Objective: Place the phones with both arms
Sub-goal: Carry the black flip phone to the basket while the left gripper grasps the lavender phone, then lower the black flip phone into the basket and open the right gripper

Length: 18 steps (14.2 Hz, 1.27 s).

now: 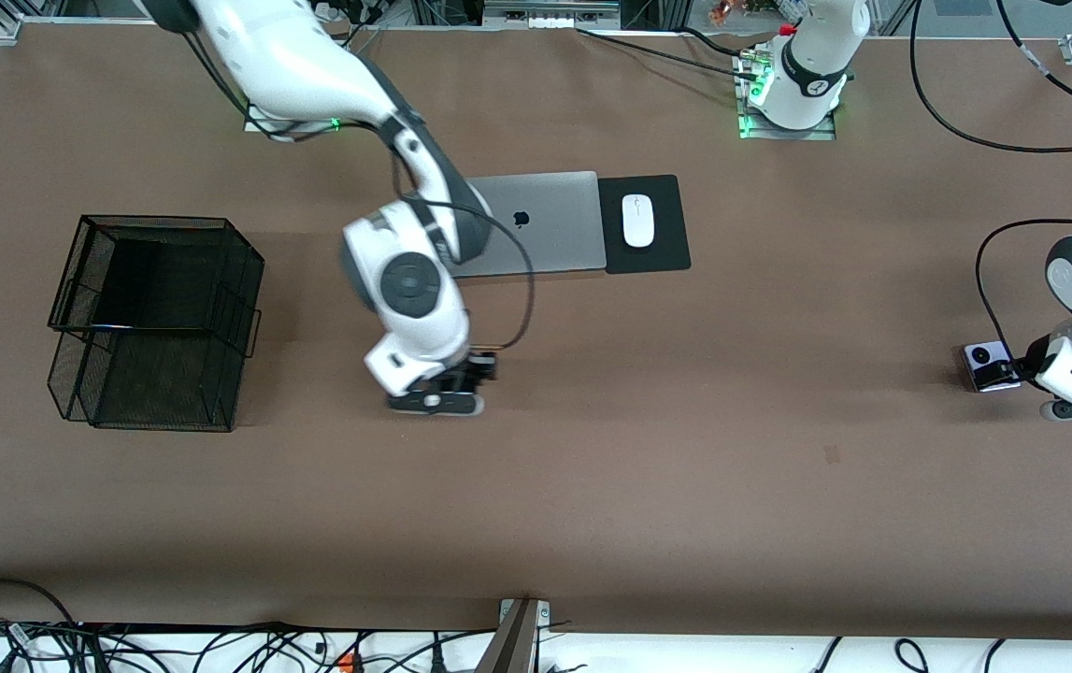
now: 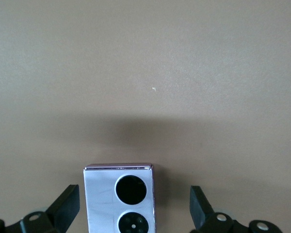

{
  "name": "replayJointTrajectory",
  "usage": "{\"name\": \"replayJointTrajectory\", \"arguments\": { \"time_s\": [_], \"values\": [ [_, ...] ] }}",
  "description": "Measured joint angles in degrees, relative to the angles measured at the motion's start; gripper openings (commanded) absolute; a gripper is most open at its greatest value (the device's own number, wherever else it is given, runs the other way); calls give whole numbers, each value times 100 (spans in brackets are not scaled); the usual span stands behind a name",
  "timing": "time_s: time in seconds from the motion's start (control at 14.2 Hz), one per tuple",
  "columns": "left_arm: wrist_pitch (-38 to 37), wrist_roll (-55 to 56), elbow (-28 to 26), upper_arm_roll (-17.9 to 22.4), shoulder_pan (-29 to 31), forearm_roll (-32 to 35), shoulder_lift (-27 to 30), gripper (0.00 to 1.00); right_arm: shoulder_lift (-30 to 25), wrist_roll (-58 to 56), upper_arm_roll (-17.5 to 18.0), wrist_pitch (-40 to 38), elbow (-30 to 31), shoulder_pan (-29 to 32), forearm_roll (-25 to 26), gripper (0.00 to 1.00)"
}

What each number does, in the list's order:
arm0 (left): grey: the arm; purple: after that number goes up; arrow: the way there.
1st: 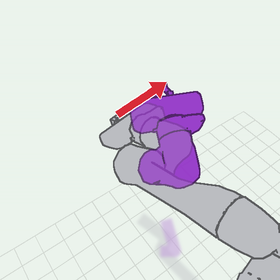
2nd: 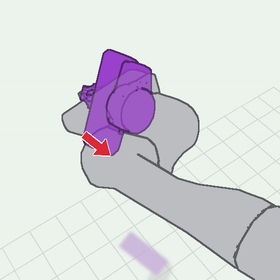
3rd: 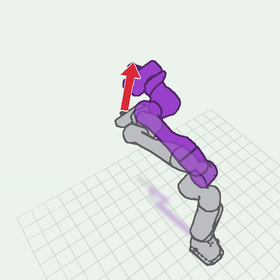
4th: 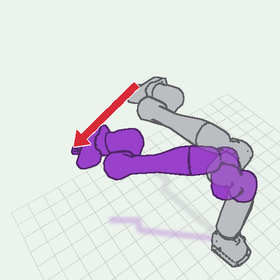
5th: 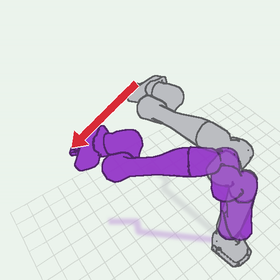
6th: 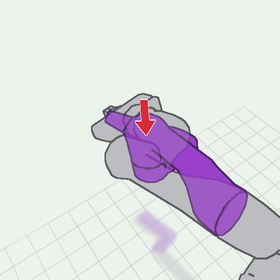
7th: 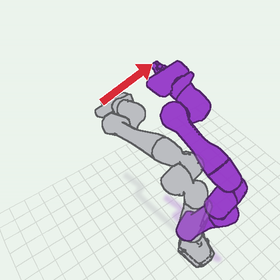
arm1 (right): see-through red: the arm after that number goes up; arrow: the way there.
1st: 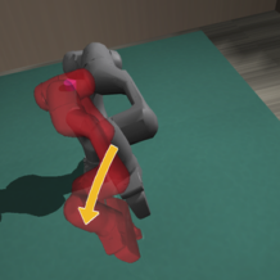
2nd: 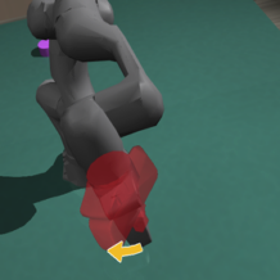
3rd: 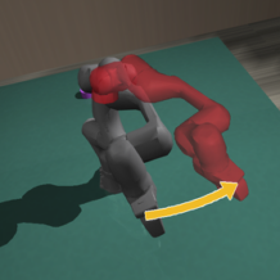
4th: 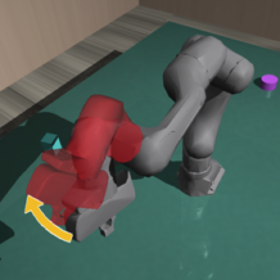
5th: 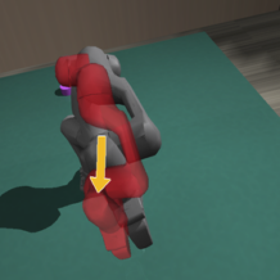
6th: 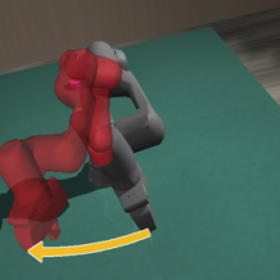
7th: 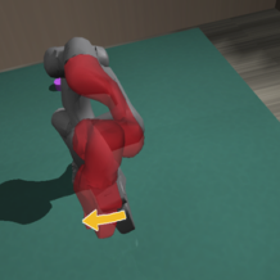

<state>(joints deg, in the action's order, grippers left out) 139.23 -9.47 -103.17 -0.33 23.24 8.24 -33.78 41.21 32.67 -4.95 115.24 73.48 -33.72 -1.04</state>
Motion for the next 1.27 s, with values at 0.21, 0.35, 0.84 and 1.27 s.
{"name": "replayJointTrajectory", "arguments": {
  "time_s": [0.21,0.35,0.84,1.27],
  "values": [
    [44,3,-51,-2,60,0,0,100,-735,-656,-281,-1363,17,380,0,4],
    [54,3,-68,-2,161,0,0,100,-1111,-1189,-697,-1982,200,443,-1,4],
    [538,1,-382,-17,240,0,-79,100,-2686,-2952,-2279,-1511,2734,501,3,0],
    [622,-140,-436,-18,313,3,-194,100,-2922,-3111,-2824,-373,4134,499,0,0]
  ]
}}
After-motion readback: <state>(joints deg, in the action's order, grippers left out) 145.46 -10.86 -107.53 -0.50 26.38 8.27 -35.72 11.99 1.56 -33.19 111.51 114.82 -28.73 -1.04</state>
